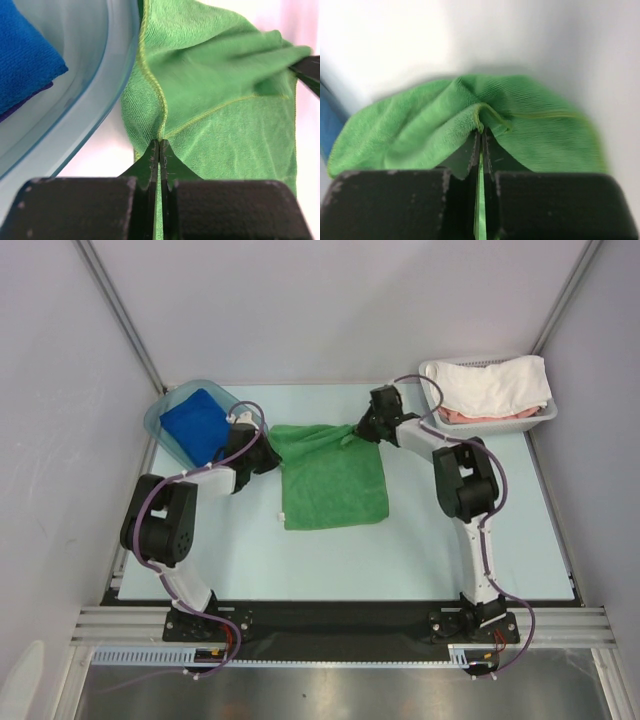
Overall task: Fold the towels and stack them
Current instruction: Fold the towel
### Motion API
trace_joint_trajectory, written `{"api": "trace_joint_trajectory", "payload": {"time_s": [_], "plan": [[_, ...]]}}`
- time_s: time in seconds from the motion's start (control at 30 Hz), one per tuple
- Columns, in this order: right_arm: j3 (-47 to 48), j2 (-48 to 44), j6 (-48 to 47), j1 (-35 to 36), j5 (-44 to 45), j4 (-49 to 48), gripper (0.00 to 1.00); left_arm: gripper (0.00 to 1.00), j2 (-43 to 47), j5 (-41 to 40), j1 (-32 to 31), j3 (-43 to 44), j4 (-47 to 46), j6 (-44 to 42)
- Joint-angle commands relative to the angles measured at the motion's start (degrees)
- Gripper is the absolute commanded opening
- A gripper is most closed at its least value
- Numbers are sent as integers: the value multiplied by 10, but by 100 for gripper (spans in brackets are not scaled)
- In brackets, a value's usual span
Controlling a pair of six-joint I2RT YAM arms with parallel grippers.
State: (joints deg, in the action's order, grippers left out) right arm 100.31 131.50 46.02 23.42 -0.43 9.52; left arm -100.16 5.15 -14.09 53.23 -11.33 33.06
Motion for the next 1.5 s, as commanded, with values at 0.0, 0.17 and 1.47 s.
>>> {"api": "trace_joint_trajectory", "payload": {"time_s": [0.0, 0.17, 1.47], "plan": [[-29, -78, -29, -42, -69, -37, 0, 0, 31, 14, -2, 30, -8, 5], [-50, -124, -61, -68, -106, -21, 0, 0, 54, 23, -3, 48, 12, 6], [-429, -360, -161, -76, -111, -28, 34, 0, 151, -15, -73, -143, 18, 33]]}}
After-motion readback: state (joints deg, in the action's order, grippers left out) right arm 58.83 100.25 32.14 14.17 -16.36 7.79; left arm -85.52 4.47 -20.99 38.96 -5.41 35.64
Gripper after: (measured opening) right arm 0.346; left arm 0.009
